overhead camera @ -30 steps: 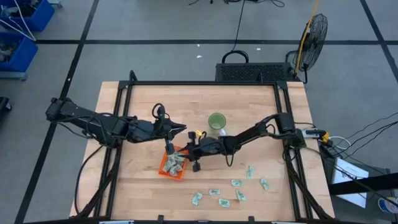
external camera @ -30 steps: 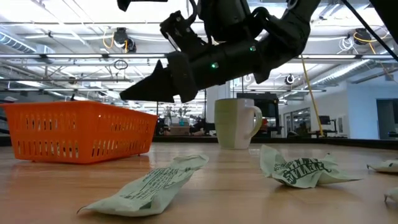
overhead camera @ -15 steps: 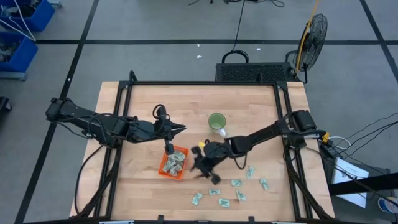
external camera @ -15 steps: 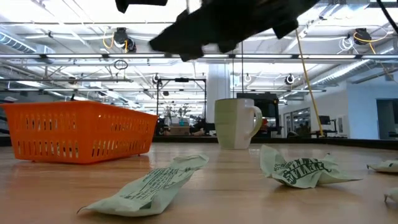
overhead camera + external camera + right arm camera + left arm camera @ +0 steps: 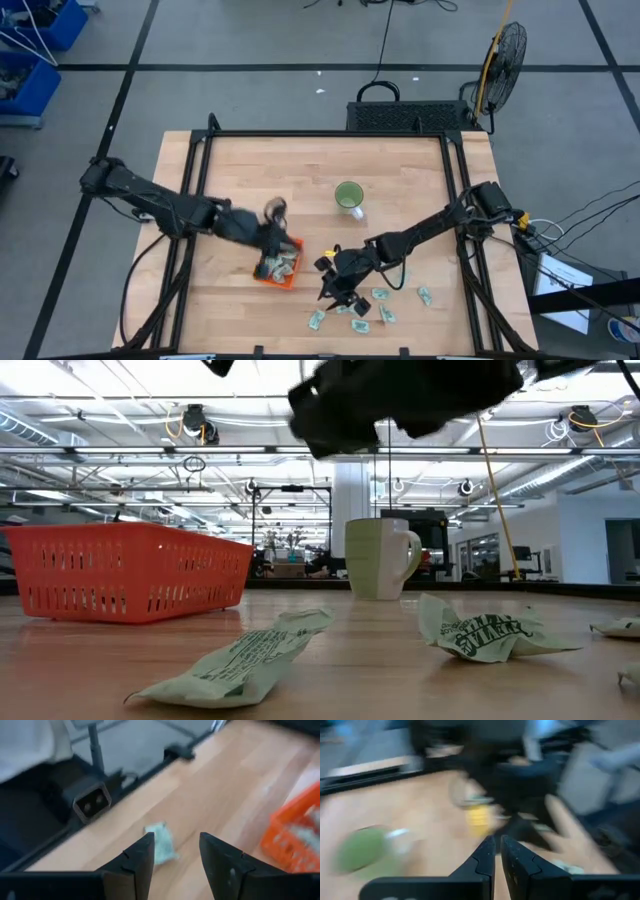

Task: Pick and place Stevia / Truvia into bins
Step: Put the light green stevia packet into the orange basket

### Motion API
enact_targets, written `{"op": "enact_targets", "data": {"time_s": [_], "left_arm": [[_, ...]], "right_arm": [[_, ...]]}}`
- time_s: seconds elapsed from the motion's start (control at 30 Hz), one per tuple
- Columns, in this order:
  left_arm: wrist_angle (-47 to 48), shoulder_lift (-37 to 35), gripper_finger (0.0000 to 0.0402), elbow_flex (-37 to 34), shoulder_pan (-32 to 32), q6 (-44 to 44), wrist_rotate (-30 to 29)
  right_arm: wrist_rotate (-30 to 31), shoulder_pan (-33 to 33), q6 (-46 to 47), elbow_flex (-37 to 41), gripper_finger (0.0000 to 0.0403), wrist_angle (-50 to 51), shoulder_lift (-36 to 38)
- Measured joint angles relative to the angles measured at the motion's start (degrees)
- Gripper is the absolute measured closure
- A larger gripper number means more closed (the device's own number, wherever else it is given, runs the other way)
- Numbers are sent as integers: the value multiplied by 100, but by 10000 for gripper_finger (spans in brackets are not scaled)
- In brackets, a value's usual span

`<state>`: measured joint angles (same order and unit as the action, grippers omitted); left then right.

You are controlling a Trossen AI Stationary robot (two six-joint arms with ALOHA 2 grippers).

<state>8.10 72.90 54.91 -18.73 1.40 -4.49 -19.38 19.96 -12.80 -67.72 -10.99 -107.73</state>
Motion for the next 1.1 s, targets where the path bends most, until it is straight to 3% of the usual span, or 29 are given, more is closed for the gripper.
{"op": "enact_targets", "data": {"time_s": [0.07, 0.17, 0.3, 0.4, 0.6, 0.73, 0.93, 1.1], "left_arm": [[-90, 332, 364, 5, -289, -66, 233], [-246, 939, 364, 0, -715, -171, 265], [-876, 1787, 364, -6, -1032, -71, -269], [-1539, 2283, 364, -2, -980, -350, -405], [-1717, 3018, 358, 279, -670, -496, 556], [-1753, 3357, 317, 592, -561, -480, 1080], [-1803, 3893, 242, 720, -557, -214, 1243], [-1920, 4274, 223, 715, -579, -598, 1839]], "right_arm": [[69, -1, -21, 4, 254, 311, 46], [816, -8, -31, 2, 256, 943, 185], [1999, -6, 16, 2, 255, 2064, 491], [2491, 28, 474, 2, 253, 2751, 754], [2551, 119, 1347, 5, 258, 3799, 1264], [2549, 168, 1366, 6, 258, 4119, 1549], [2546, 190, 1368, 6, 259, 4120, 1823], [2544, 190, 1368, 7, 259, 4118, 1843]]}}
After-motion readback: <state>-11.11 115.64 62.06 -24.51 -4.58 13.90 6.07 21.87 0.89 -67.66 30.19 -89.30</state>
